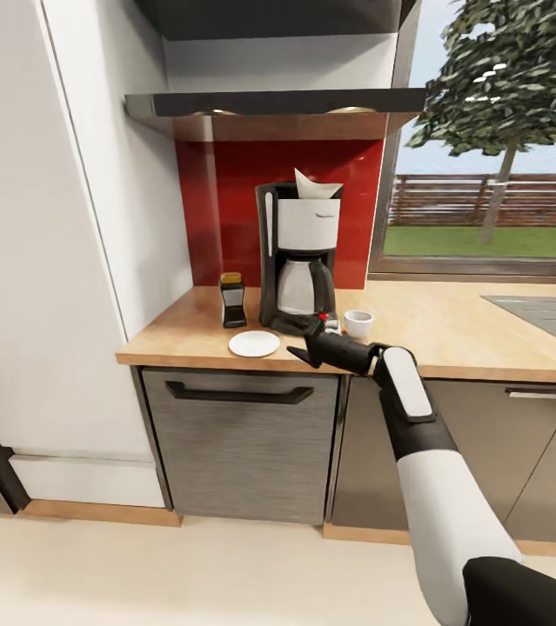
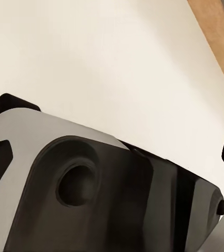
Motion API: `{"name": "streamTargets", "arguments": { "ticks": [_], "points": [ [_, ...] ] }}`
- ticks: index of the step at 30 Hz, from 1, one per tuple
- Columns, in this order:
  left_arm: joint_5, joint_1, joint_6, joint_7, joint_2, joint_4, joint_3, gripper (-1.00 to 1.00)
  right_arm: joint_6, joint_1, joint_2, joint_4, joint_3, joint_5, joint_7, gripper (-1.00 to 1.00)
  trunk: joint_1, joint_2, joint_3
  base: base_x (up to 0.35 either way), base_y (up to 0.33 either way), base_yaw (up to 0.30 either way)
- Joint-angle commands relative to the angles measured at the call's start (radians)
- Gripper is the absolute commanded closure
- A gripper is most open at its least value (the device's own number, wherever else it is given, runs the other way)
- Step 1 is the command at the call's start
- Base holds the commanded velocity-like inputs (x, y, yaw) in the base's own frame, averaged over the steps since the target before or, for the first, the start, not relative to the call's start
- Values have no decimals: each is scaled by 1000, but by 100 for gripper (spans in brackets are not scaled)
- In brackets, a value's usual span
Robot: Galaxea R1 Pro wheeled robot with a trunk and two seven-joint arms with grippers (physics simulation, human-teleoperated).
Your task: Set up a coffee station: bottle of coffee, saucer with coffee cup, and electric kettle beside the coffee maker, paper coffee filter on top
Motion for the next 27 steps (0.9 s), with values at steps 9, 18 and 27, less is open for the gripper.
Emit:
{"name": "streamTargets", "arguments": {
  "ticks": [9,18,27],
  "points": [
    [8,1,-2,-4,0,-4,-10,-100,9,236,-187,-203,181,8,141,-100,0,0,-1,-1,0,0],
    [8,1,6,-15,0,-28,-6,-100,-76,658,-295,-221,219,365,322,-100,0,0,-1,0,0,0],
    [10,1,20,-15,-31,-29,160,-100,-407,911,-423,-33,193,726,695,-100,0,0,-1,0,0,0]
  ]
}}
